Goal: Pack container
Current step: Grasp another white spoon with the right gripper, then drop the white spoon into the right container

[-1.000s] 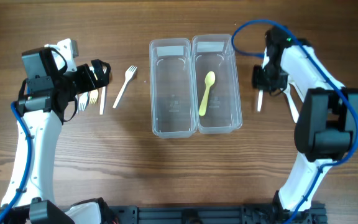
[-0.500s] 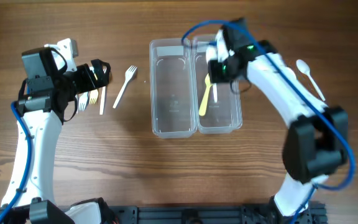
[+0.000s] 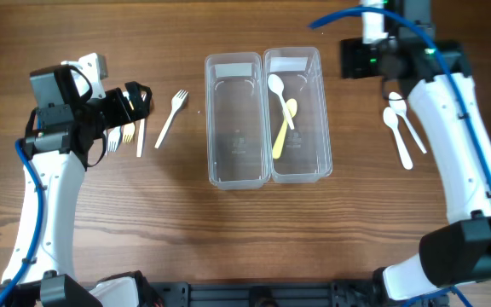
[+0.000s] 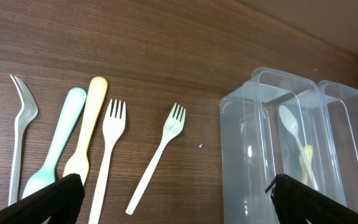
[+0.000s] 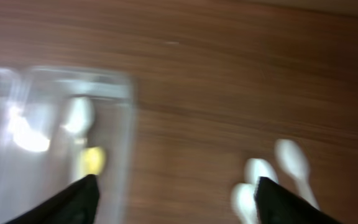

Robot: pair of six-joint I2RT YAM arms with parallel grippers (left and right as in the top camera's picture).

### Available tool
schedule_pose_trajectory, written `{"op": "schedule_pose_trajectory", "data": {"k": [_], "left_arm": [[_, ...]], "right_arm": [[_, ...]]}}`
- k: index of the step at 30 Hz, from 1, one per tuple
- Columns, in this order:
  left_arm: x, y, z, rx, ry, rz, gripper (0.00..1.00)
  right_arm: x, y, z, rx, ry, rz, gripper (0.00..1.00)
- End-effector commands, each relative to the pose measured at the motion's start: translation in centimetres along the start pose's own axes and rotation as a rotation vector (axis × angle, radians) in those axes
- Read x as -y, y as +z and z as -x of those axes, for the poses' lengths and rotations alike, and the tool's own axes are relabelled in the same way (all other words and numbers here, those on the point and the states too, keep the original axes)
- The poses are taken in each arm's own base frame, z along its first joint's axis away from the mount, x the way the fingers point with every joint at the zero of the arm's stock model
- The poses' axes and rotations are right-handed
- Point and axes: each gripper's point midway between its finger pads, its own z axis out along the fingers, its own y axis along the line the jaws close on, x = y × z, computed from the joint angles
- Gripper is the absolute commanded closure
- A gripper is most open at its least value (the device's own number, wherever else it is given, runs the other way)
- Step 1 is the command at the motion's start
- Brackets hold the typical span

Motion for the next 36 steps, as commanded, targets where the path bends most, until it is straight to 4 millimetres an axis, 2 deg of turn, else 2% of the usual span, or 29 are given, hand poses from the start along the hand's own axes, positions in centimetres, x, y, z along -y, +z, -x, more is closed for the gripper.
{"op": "schedule_pose_trajectory", "data": {"k": [1,3,5,7,11,18,22,23,25,26,31,36], "left_arm": [[0.1,-0.3,0.7,0.015,-0.006,-0.004,0.0],[0.1,-0.3,0.7,0.015,-0.006,-0.004,0.0],[0.1,-0.3,0.7,0.015,-0.006,-0.004,0.0],[0.1,-0.3,0.8,0.017,-0.005,-0.004,0.0],[0.1,-0.3,0.6,0.009,-0.008,-0.003,0.0],[0.0,-0.3,0.2,-0.005,-0.015,-0.002,0.0],[0.1,-0.3,0.2,-0.005,-0.014,-0.002,0.0],[0.0,-0.3,0.2,-0.004,-0.014,-0.001,0.0],[0.0,-0.3,0.2,-0.004,-0.014,-0.001,0.0],[0.0,-0.3,0.2,-0.004,-0.014,-0.001,0.0],[0.0,-0.3,0.3,-0.003,-0.014,0.003,0.0],[0.0,-0.3,0.3,-0.001,-0.013,0.002,0.0]], "right_arm": [[6.6,2.9,-4.8,-0.134,-0.008,-0.056,0.13],[8.7,6.0,-10.4,-0.284,0.073,-0.035,0.16],[8.8,8.4,-14.7,-0.387,0.111,0.036,0.22],[7.6,10.0,-17.0,-0.431,0.129,0.17,0.22],[7.1,12.1,-20.1,-0.545,0.153,0.189,0.27],[8.5,13.2,-22.7,-0.644,0.126,0.105,0.35],[8.1,13.5,-23.5,-0.661,0.142,0.121,0.41],[7.9,13.5,-23.9,-0.67,0.16,0.117,0.53],[7.5,13.6,-24.9,-0.691,0.205,0.108,0.7],[7.4,13.6,-25.2,-0.698,0.233,0.1,0.74],[7.7,14.0,-24.7,-0.671,0.265,0.079,0.88],[7.8,13.8,-22.4,-0.629,0.273,0.07,0.9]]}}
